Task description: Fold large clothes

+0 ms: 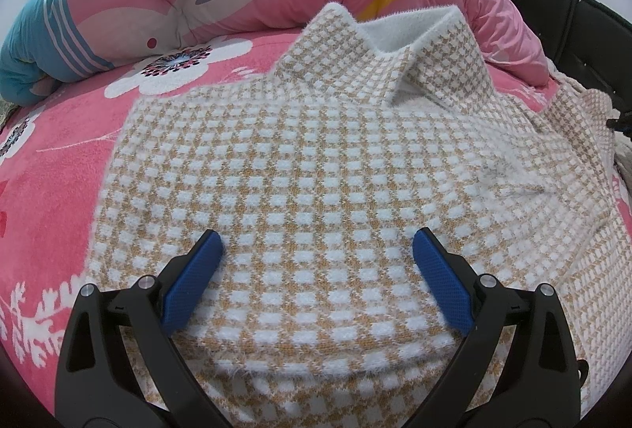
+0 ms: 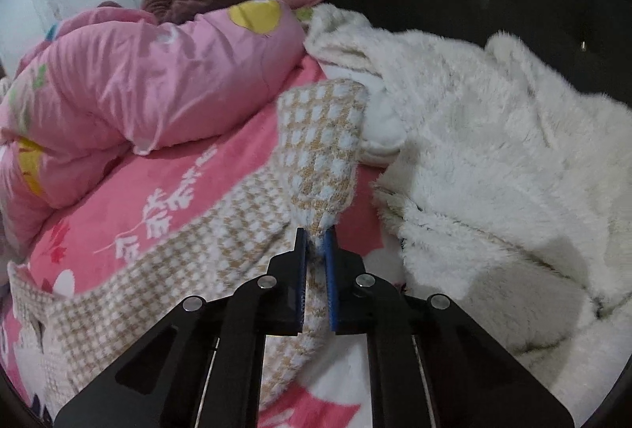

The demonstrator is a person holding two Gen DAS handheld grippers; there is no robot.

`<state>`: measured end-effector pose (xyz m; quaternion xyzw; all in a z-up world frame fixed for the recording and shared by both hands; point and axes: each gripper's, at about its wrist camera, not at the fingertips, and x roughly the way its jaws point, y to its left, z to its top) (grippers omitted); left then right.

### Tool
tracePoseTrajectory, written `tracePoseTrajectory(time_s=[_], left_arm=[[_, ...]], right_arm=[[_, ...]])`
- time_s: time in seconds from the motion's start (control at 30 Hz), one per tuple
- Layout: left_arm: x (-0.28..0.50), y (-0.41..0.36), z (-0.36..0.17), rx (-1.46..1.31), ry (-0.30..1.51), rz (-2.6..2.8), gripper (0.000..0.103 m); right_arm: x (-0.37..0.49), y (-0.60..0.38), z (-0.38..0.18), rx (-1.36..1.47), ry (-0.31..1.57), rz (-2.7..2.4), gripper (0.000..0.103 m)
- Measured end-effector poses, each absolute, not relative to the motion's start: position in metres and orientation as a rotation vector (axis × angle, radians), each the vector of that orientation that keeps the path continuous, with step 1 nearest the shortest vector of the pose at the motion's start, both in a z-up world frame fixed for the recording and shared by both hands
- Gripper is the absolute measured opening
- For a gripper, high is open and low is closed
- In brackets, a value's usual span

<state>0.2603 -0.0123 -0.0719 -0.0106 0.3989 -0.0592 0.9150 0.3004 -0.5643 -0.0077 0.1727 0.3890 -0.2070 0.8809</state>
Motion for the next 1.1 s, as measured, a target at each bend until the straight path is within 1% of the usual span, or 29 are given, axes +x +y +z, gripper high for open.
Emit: tracePoseTrajectory(time_s=[0.27,0.53,0.7,0.8,0.93,1.0,1.1], left_arm=[[0.261,-0.008,-0.073,-0.040,0.805,-0.138,0.095],[0.261,-0.005,-0.074,-0.067,0.788,-0.158,0.095],[0.259,-0.002,-0.073,-0.093,0.774,-0.173,0.095],[0.256,0.005,-0.072,-0.133,0.753,-0.197,0.095],[0.246,0.025,-0.063,-0.243,0.680,-0.231,0.095],[0.238,0.037,-0.051,-0.294,0.660,-0.240,0.095],[0.213,0.055,-0.032,-0.316,0.662,-0.272,0.095]], right_arm=[[0.266,-0.489,0.065,0.168,0.715,-0.332,0.008],[0.216,-0.372,0.153,-0.003,0.589,-0.203,0.008],[0.206,-0.302,0.178,-0.067,0.547,-0.122,0.008],[0.204,-0.258,0.179,-0.078,0.536,-0.057,0.008],[0.213,-0.193,0.166,-0.068,0.550,0.056,0.008],[0.219,-0.155,0.149,-0.057,0.569,0.132,0.008],[0.227,-0.094,0.107,-0.062,0.626,0.265,0.008]])
